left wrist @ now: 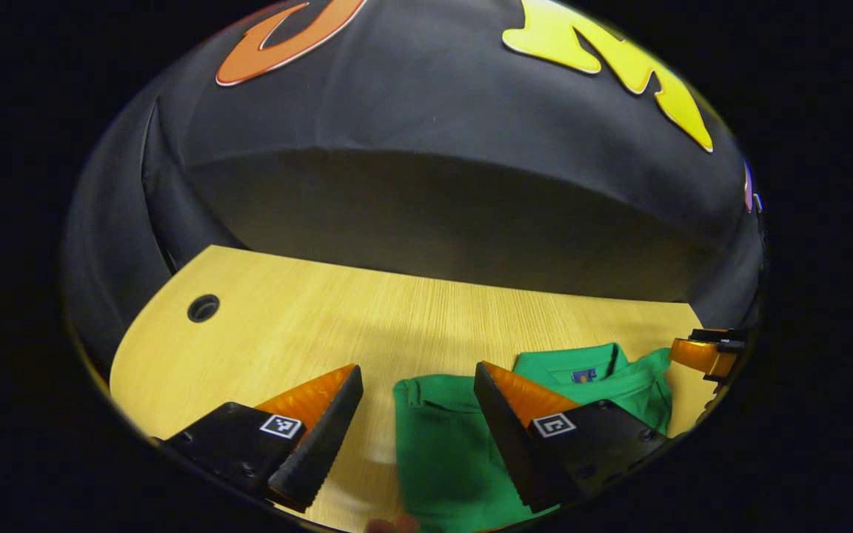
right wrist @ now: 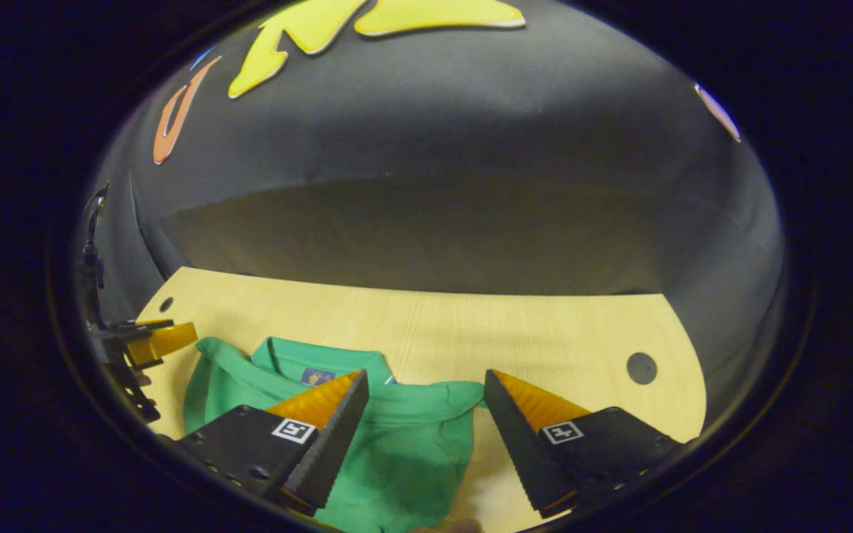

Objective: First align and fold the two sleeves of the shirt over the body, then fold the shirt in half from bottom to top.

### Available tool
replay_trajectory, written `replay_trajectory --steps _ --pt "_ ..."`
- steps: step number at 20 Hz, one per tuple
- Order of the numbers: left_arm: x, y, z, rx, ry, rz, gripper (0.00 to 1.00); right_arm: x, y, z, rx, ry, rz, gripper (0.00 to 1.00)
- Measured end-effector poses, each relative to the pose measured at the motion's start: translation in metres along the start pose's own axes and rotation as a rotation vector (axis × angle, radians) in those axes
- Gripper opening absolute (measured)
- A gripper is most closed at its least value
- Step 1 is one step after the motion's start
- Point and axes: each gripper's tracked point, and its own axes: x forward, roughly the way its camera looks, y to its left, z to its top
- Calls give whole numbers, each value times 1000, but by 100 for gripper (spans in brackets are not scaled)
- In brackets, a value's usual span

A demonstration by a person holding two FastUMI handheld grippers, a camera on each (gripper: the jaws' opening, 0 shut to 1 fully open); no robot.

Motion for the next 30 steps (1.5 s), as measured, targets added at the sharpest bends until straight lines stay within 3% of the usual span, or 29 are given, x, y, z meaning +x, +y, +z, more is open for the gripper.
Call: replay_trajectory --steps 1,5,11,17,19,20,24,30 --pt "-9 -2 10 5 -21 3 100 -11 3 6 15 -24 -6 94" --pt "-64 -14 60 34 -137 4 97 -69 9 30 31 -108 -26 95" --pt "-191 -26 122 49 -309 -21 97 -207 18 65 -34 -281 -61 93" --pt "-317 -42 143 58 -466 -39 97 -333 26 90 -82 -448 -101 97" --pt "-344 -41 142 92 -507 -14 97 -367 32 89 -98 -488 -103 95" --pt "-355 -40 138 104 -517 10 97 -381 34 86 -94 -497 -102 95" --pt "-395 -46 118 82 -518 -8 97 -419 35 76 -59 -527 -109 95" --pt "-420 -52 109 87 -567 -1 97 -442 42 57 1 -553 -98 95"
